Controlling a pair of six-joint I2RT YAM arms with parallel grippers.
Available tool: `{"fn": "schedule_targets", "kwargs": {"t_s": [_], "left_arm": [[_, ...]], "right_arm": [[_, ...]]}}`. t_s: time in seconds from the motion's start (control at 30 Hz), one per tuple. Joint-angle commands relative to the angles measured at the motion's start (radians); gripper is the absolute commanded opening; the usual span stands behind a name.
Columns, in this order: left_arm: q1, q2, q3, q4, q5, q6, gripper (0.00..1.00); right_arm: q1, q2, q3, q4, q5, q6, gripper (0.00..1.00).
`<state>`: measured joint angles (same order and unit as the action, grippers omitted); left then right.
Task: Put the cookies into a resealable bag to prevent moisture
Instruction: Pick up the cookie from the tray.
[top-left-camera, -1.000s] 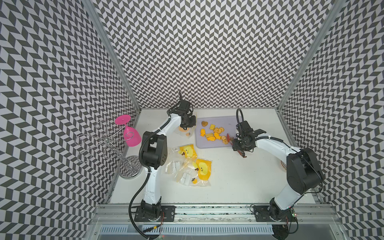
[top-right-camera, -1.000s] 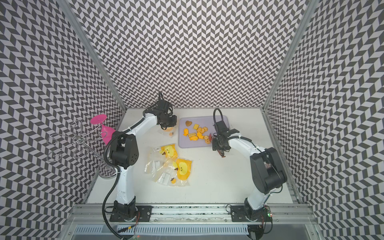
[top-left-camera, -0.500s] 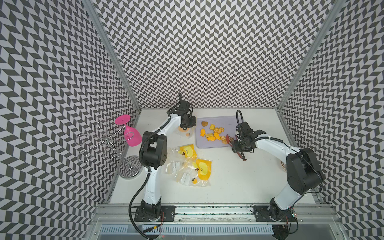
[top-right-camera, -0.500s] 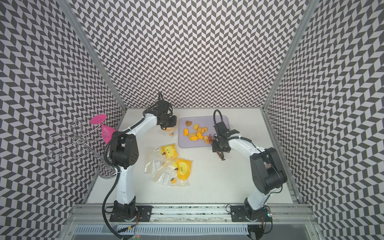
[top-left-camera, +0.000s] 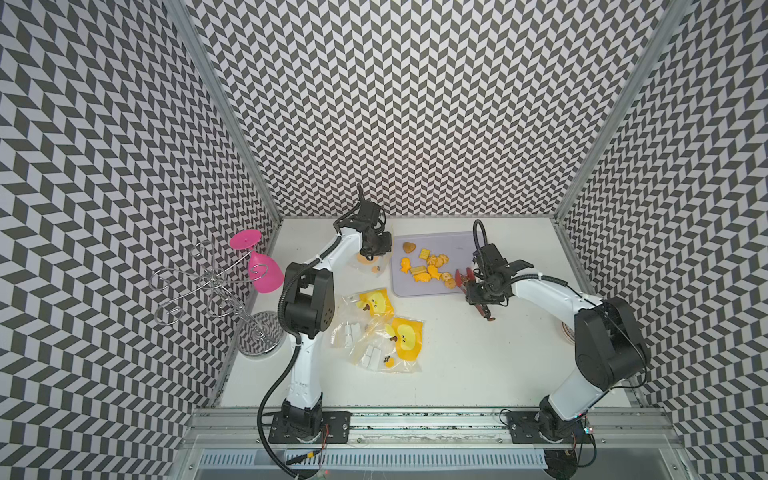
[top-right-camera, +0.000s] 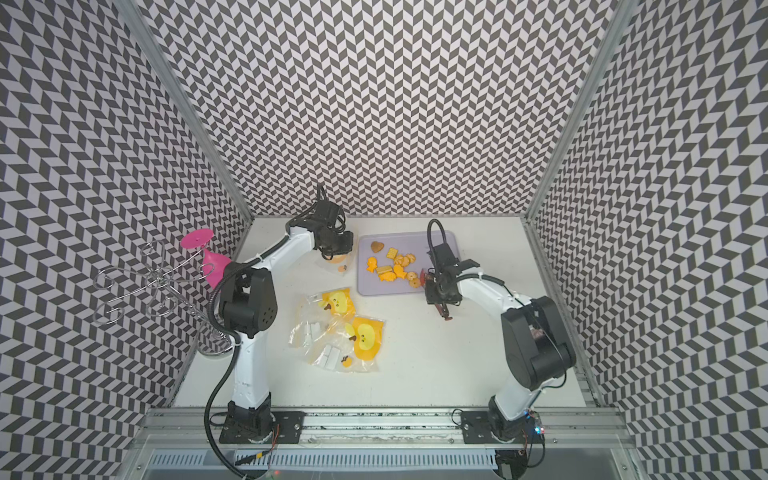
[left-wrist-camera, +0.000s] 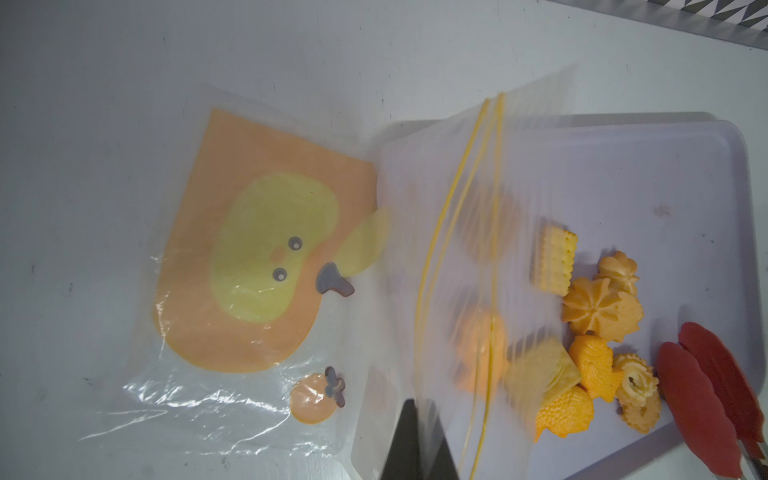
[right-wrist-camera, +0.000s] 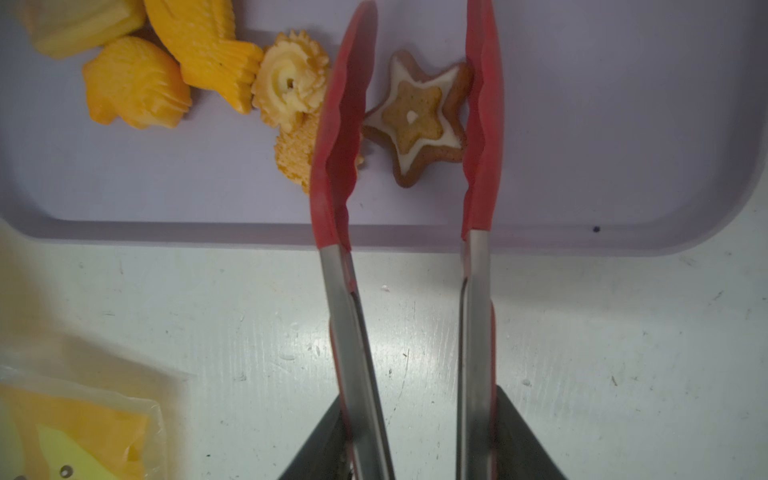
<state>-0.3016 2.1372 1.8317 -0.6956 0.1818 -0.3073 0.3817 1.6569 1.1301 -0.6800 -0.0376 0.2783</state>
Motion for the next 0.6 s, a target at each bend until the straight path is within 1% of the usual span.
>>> {"fn": "schedule_targets", "kwargs": {"t_s": [0.0, 0.03, 0.2, 0.5, 0.57], "left_arm": [[-0.007, -0.045, -0.003, 0.016, 0.018, 0.011, 0.0], [-0.007, -0.044, -0.003, 0.017, 0.022, 0.011, 0.0], [-0.01, -0.042, -0.003, 0.018, 0.033, 0.015, 0.0], [-0.011, -0.039, -0.003, 0.018, 0.04, 0.017, 0.0], [-0.011, -0.038, -0.002, 0.018, 0.042, 0.017, 0.0]], "right_arm": [[-0.005, -0.077, -0.003, 0.038, 0.022, -0.007, 0.44], [-0.004, -0.089, -0.003, 0.042, 0.027, -0.004, 0.43], [-0.004, -0.126, 0.0, 0.056, 0.042, 0.0, 0.4], [-0.004, -0.133, -0.006, 0.013, 0.062, 0.0, 0.4], [-0.004, -0.134, -0.01, 0.014, 0.061, -0.002, 0.37]]}}
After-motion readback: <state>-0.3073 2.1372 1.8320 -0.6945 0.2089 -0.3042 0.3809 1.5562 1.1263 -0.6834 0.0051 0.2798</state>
